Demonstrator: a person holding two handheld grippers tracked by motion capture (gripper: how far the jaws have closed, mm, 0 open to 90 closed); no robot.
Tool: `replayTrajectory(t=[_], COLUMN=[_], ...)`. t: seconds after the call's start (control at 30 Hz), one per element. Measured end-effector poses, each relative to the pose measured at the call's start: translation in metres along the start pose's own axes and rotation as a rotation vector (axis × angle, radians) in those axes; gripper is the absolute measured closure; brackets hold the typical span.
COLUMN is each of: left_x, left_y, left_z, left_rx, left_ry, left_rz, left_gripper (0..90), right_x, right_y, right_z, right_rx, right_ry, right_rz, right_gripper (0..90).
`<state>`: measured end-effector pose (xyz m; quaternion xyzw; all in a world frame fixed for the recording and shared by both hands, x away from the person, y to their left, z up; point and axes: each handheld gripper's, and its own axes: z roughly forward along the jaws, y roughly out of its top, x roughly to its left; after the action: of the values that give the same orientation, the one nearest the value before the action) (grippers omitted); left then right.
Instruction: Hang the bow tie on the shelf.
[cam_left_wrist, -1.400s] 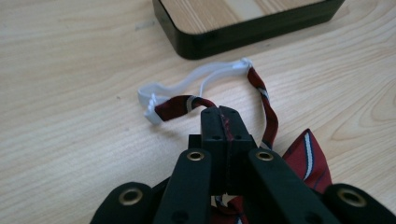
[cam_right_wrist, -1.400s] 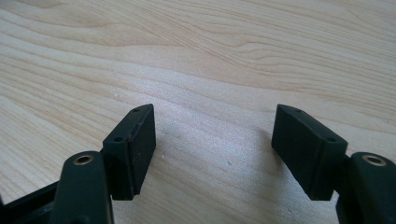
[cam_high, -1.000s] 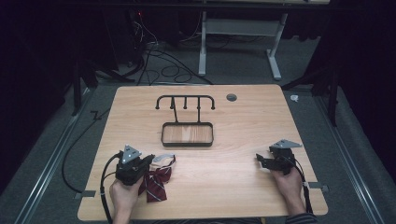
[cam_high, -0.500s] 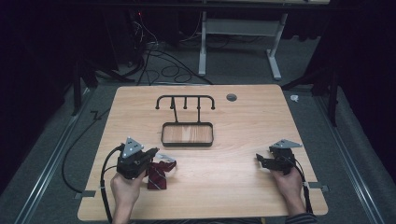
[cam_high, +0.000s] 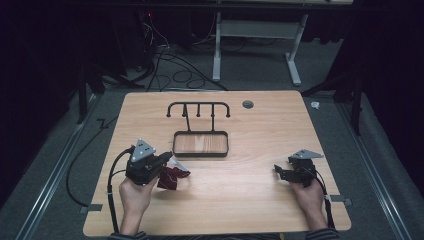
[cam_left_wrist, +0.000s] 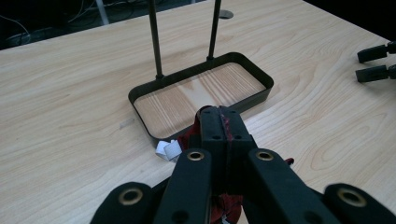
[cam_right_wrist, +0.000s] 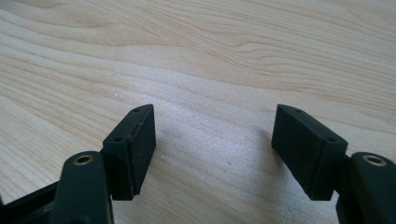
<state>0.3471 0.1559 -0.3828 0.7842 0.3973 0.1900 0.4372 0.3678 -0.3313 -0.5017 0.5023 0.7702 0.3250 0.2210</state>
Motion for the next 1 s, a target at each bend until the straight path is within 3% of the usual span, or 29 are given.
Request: replayTrajectory(t=[1.0], left_x=[-0.006], left_y=[0.045], left_z=[0.022], left_rx=[0.004], left_ry=[-0.074], left_rz=[0.038], left_gripper=[90.0], right_x=[0.000], right_y=[0.000], right_z=[0.000], right_rx=[0.000], right_ry=[0.000], right_rz=[0.000], right_gripper=[31.6])
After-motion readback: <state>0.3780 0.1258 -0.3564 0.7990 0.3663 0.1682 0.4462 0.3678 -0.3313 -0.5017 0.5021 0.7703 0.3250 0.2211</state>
